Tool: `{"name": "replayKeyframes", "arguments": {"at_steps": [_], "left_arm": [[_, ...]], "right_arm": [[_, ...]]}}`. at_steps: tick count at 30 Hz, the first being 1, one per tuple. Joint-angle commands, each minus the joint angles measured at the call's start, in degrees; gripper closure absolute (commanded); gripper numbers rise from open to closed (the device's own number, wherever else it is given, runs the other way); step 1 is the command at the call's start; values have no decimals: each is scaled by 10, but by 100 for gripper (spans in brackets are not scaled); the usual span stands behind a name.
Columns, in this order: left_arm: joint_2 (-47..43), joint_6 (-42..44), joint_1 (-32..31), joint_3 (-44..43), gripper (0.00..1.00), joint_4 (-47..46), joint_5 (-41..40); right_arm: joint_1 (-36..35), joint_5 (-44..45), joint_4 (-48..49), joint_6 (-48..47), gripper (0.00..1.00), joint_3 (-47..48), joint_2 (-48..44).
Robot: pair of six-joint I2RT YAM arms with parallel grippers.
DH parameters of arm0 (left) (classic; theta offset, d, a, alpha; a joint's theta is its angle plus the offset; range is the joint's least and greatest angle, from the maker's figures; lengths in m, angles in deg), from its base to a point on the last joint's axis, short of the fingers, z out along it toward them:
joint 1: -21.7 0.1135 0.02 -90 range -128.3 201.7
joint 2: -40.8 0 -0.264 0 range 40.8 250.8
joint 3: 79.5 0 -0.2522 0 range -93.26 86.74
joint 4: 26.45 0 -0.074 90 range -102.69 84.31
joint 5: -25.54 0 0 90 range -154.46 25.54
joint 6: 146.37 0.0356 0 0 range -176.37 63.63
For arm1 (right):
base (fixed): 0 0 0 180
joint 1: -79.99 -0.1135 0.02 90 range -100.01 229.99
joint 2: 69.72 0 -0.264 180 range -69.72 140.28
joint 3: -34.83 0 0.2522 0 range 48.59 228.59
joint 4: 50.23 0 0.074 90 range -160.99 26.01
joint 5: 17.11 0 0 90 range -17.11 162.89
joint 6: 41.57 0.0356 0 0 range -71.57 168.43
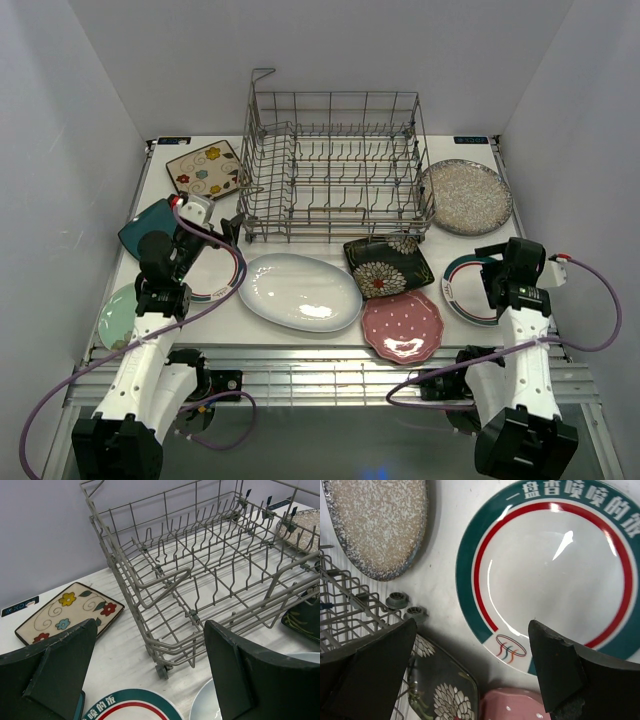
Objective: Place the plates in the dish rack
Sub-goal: Pick up the plate from the corner of the board.
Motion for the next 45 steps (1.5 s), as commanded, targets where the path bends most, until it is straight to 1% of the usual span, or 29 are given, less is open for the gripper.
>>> {"name": "replayKeyframes", "arguments": {"at_steps": [1,4,6,8,10,13,14,16,19,21,23,24,25,26,29,32,35,36,40,42,44,45], "left_arm": [[-10,-6,0,-8,2,5,23],[-5,-7,0,-5,2,7,31],[2,-13,0,-7,2,9,36],[11,-14,0,-12,2,16,44],[13,-17,0,-15,2,20,54],[10,-18,0,-15,2,24,64],[9,-17,0,-14,2,25,66],[2,-17,0,-13,2,31,67],[2,-16,0,-18,2,36,66],[2,-15,0,-18,2,37,69],[0,-17,0,-17,2,38,76],[-1,-17,0,-16,2,38,76],[-5,-17,0,-16,2,38,76],[-5,-17,0,-15,2,39,76],[-12,-16,0,-13,2,38,75],[-19,-16,0,-11,2,38,73],[-24,-17,0,-11,2,38,73],[-25,-17,0,-9,2,38,75],[-26,-18,0,-8,2,38,79],[-24,-20,0,-9,2,39,84],[-22,-21,0,-9,2,40,96],[-22,-22,0,-9,2,40,98]], "right_arm": [[2,45,-77,-9,2,-2,-43],[2,93,-130,-15,0,6,-83],[2,125,-164,-18,6,15,-104],[2,152,-191,-27,7,20,-119],[2,147,-196,-40,7,19,-124],[2,125,-197,-50,0,3,-113],[2,117,-197,-54,5,0,-105],[2,100,-209,-60,7,-9,-101],[2,116,-253,-50,7,-5,-126],[2,123,-276,-46,5,1,-147],[2,134,-301,-25,6,8,-180],[2,144,-317,-16,4,17,-188],[2,141,-320,-24,8,21,-202],[2,141,-323,-27,10,23,-207],[2,133,-352,-28,10,45,-205],[2,144,-374,-6,10,63,-194],[2,134,-381,8,10,61,-177],[2,113,-384,9,10,59,-172],[2,51,-357,-12,2,29,-178],[2,30,-344,-19,2,19,-190],[2,28,-343,-16,10,18,-210],[2,32,-343,-13,10,17,-213]]}}
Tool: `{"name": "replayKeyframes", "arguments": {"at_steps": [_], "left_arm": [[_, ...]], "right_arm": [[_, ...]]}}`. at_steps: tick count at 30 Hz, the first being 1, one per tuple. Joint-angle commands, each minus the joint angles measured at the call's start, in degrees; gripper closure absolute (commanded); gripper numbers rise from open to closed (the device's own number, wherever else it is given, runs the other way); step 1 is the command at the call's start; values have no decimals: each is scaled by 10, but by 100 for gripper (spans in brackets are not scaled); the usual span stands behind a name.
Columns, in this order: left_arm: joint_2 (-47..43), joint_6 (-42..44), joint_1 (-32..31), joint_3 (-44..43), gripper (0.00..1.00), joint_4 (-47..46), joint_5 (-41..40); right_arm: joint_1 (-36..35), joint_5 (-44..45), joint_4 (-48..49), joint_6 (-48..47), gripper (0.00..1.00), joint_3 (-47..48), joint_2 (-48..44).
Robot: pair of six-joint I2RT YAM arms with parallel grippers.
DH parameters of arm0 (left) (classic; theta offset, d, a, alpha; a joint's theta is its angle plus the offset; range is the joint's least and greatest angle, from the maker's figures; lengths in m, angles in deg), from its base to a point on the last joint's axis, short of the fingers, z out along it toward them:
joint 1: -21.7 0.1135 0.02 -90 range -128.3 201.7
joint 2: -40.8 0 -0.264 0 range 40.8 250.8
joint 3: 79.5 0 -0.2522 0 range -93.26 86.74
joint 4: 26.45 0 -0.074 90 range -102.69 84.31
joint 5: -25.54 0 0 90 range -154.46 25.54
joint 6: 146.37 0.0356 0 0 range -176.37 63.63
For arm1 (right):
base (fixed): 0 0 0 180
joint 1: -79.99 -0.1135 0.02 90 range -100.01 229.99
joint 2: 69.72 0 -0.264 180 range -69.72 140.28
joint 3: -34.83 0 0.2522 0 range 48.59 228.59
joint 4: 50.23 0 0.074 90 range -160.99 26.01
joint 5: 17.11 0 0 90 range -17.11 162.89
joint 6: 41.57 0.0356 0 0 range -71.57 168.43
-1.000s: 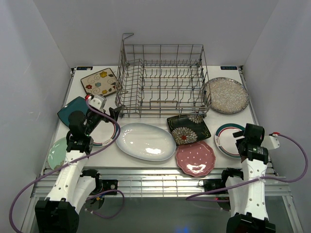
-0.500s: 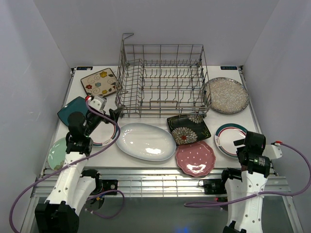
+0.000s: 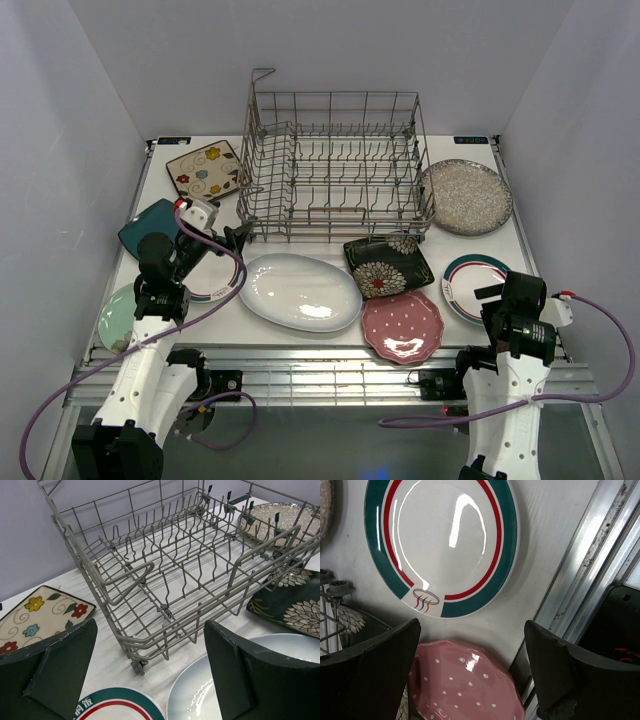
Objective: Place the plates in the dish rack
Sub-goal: Pick up the plate from the corner of the board.
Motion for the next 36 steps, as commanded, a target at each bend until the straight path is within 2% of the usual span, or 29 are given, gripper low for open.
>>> {"name": "replayKeyframes", "arguments": {"at_steps": [1,8,11,12,14,21,26,36], "left_arm": [[-4,-7,0,-9,2,7,24],[14,-16,-1,-18,2,8,71],[35,-46,0,-39,2,8,157],[42,-54,-1,-45,2,8,213],[58,-78,-7,-69,2,9,245],[88,-66,-45,-87,2,29,222],[83,-35,-49,-73,2,39,203],[51,-4,-49,-58,2,55,197]], "right_arm": [[2,-24,-3,8,10,-10,-19],[2,-33,51,7,10,-66,39],[2,-19,53,10,10,-65,42],[2,-16,56,11,10,-65,40],[2,-22,67,13,10,-76,39],[2,-26,66,-7,10,-68,83],[2,-13,69,-7,10,-63,107],[2,-22,138,-4,10,-76,126]]}}
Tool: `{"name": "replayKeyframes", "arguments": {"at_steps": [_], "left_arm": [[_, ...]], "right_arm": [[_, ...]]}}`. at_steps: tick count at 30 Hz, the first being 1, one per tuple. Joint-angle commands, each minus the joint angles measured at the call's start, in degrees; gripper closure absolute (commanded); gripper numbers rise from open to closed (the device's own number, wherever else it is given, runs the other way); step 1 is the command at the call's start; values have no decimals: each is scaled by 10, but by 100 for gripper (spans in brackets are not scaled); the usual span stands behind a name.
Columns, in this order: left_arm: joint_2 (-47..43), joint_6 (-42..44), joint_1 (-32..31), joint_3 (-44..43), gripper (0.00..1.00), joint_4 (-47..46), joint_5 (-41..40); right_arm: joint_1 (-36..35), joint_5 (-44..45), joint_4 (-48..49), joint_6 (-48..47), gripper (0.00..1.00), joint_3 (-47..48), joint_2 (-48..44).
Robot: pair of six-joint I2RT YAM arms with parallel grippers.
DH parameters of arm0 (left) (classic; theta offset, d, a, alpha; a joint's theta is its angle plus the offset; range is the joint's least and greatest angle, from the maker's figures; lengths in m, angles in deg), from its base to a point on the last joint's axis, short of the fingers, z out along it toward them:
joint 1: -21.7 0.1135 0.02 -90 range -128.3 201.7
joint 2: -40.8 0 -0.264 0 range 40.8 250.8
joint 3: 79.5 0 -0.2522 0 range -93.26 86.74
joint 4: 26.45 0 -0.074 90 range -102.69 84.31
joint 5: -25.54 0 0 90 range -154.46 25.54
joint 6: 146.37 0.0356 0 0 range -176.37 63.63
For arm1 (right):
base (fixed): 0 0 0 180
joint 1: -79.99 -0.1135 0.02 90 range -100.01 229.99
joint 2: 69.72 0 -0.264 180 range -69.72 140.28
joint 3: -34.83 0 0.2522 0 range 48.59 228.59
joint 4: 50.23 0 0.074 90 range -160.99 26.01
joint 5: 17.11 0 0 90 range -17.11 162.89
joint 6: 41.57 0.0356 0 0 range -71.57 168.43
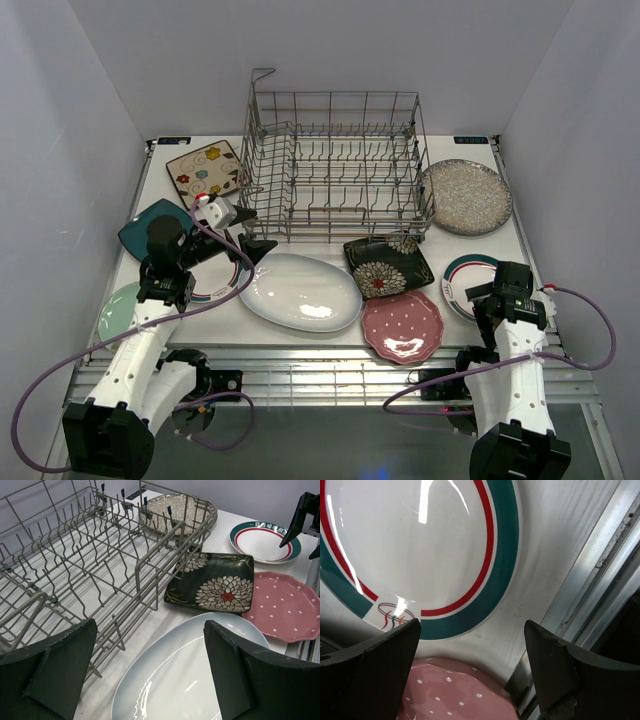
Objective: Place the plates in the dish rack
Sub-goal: Pick up the plate from the corner of the board.
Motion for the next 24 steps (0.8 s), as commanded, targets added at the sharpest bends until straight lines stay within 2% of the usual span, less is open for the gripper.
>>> {"name": "replayKeyframes", "arguments": {"at_steps": [1,5,9,20,24], "left_arm": [[-19,18,-1,7,2,9,1],[-22,22,-1,12,2,10,1],[-20,26,-1,13,2,11,-4],[-20,31,-1,16,2,11,-6],[-17,33,-1,15,2,12,-10]], "right_arm": [[2,1,45,-4,10,-11,-2],[2,-12,92,-5,10,-22,8],[2,-46,143,-6,8,-48,59],[2,-53,225,3,8,-77,87],[2,-62,255,4,7,-80,135]]}}
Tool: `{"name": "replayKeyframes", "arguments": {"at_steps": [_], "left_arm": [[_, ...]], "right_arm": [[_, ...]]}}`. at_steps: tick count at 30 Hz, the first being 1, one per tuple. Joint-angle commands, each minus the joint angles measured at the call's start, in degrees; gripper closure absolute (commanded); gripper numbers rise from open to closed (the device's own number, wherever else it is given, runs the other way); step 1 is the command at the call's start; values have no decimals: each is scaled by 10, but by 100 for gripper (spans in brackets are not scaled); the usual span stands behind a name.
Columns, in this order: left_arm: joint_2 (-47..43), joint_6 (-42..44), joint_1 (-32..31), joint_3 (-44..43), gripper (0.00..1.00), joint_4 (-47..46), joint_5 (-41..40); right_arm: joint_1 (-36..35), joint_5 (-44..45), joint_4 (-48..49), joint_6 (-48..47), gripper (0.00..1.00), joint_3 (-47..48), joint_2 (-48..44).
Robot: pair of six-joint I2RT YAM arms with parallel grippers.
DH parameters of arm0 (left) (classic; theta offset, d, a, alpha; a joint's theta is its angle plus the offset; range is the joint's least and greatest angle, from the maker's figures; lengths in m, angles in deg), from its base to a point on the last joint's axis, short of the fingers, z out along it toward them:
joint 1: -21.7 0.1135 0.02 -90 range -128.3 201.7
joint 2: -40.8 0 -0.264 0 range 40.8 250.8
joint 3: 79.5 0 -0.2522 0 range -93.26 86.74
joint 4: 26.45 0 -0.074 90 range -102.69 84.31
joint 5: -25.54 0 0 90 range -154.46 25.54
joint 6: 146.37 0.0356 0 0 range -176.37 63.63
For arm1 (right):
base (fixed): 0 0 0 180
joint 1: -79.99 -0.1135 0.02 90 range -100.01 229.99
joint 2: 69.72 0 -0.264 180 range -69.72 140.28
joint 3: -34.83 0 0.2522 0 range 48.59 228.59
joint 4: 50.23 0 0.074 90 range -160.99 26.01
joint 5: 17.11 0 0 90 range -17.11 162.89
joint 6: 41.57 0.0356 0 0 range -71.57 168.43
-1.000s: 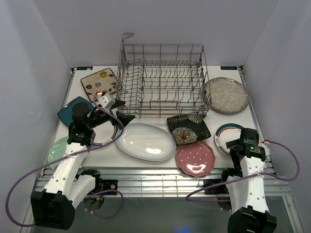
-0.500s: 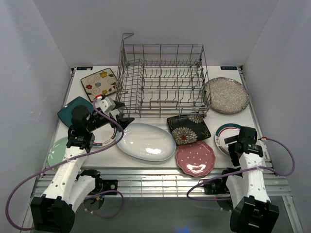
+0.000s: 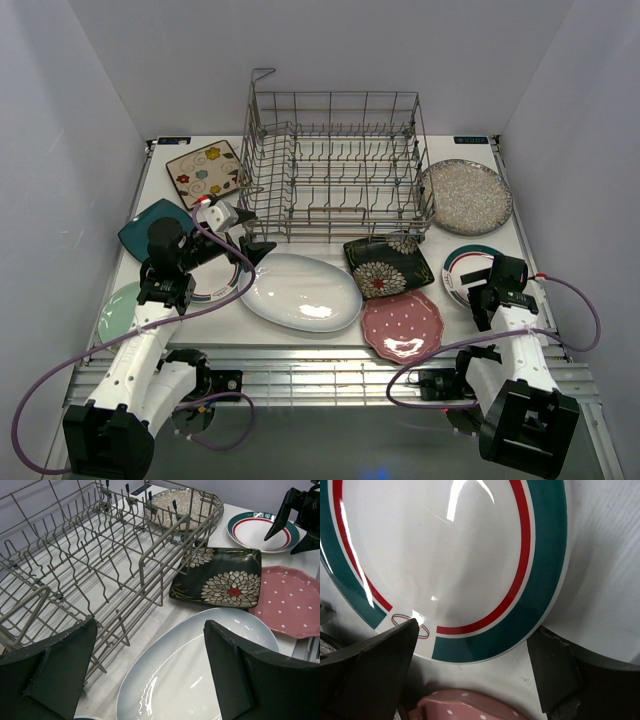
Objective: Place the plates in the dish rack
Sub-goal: Pick up the plate from the corner of the board.
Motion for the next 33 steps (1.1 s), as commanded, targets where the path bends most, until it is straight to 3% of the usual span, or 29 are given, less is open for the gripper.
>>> {"name": "replayKeyframes", "arguments": {"at_steps": [1,7,11,14,15,23,27,29,33], "left_arm": [[-4,9,-1,4,2,4,-1],[1,12,-1,4,2,7,-7],[3,14,-1,4,2,8,-8],[0,16,-1,3,2,11,-8],[-1,17,-1,4,2,11,-8],[-5,18,-1,4,2,14,-4],[-9,18,-1,6,2,15,-2],[-9,18,-1,7,2,16,0],[-13,18,-1,6,2,17,11]], "right_arm": [[2,-20,43,4,6,-22,44],[2,-18,69,8,0,-24,53],[2,-12,60,22,19,-26,26],[2,-17,54,37,22,-37,4],[2,-17,50,42,32,-40,-2],[2,1,-15,84,41,-29,-30],[2,6,-41,99,55,-26,-38],[2,6,-48,103,56,-28,-49],[2,3,-57,119,80,-38,-81]]}}
